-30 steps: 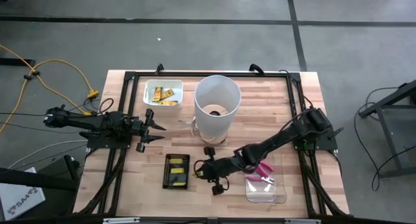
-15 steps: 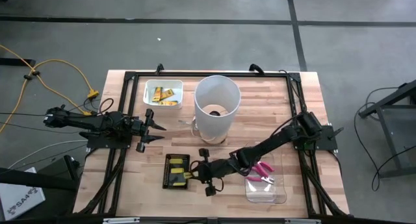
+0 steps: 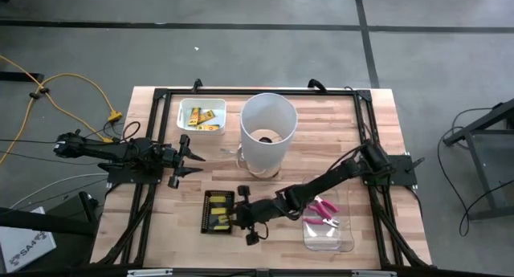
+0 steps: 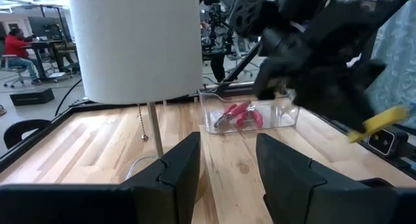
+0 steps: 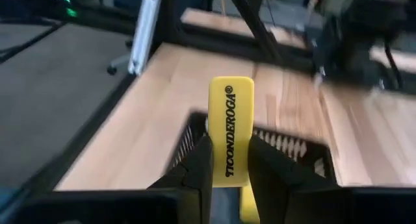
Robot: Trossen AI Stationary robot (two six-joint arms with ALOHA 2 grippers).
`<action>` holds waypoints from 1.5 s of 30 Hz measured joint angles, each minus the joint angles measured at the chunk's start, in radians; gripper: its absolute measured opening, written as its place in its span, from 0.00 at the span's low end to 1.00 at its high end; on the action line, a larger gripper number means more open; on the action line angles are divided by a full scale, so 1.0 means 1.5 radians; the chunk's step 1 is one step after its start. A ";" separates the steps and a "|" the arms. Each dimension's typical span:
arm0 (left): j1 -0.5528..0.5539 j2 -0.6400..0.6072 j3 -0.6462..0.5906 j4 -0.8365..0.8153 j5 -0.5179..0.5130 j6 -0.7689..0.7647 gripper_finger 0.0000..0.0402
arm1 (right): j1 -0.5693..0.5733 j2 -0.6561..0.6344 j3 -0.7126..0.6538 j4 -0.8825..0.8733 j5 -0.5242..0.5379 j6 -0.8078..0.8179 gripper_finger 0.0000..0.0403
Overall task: Pick & Place School Supplies
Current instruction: Put the yellow eraser into the black bin
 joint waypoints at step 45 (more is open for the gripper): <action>0.000 0.000 0.000 0.006 0.000 0.000 0.36 | -0.064 0.099 0.085 -0.095 -0.064 0.032 0.18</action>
